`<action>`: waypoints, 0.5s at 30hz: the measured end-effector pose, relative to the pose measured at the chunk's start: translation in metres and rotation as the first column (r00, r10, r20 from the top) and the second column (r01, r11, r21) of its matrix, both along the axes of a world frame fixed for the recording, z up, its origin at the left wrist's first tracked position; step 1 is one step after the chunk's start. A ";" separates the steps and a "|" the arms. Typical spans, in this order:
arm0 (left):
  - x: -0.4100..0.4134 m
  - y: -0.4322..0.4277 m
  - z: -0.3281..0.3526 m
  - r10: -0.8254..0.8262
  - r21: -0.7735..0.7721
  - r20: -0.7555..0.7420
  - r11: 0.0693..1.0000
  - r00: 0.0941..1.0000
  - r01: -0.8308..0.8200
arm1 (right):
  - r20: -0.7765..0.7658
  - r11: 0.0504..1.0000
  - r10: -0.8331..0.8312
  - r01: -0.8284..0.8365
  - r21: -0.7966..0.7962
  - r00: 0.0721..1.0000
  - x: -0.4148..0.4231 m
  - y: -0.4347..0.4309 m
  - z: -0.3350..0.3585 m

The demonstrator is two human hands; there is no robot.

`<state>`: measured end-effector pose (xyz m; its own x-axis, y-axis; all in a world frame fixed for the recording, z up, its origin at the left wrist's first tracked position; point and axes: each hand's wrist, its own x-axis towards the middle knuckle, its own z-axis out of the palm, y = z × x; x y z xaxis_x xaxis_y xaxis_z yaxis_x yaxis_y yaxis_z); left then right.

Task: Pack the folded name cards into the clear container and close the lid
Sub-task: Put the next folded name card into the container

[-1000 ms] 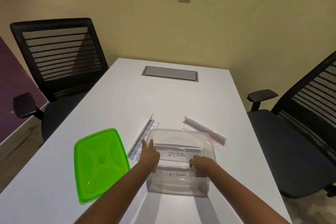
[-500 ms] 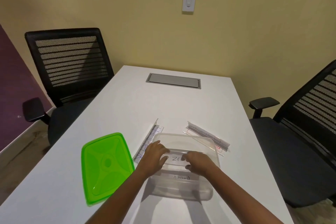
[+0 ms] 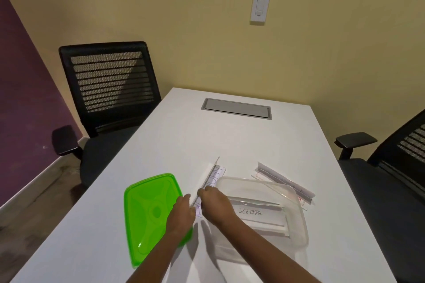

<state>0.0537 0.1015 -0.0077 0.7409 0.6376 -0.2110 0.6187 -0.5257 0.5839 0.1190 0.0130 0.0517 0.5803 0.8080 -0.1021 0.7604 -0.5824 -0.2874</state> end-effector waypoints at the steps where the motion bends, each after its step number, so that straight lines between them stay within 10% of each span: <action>1: 0.001 0.003 -0.003 -0.014 -0.012 -0.021 1.000 1.000 0.014 | -0.031 1.000 -0.024 0.023 -0.008 0.999 -0.002 0.006 -0.003; 15: 0.006 0.018 -0.017 0.081 -0.217 0.111 0.975 0.991 -0.055 | -0.406 0.935 -0.350 0.339 -0.102 0.844 -0.008 0.054 -0.030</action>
<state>0.0596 0.1192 -0.0242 0.7253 0.6371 -0.2610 0.5683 -0.3401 0.7492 0.1111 0.0665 0.0219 0.7210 0.5580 -0.4108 0.3253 -0.7961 -0.5103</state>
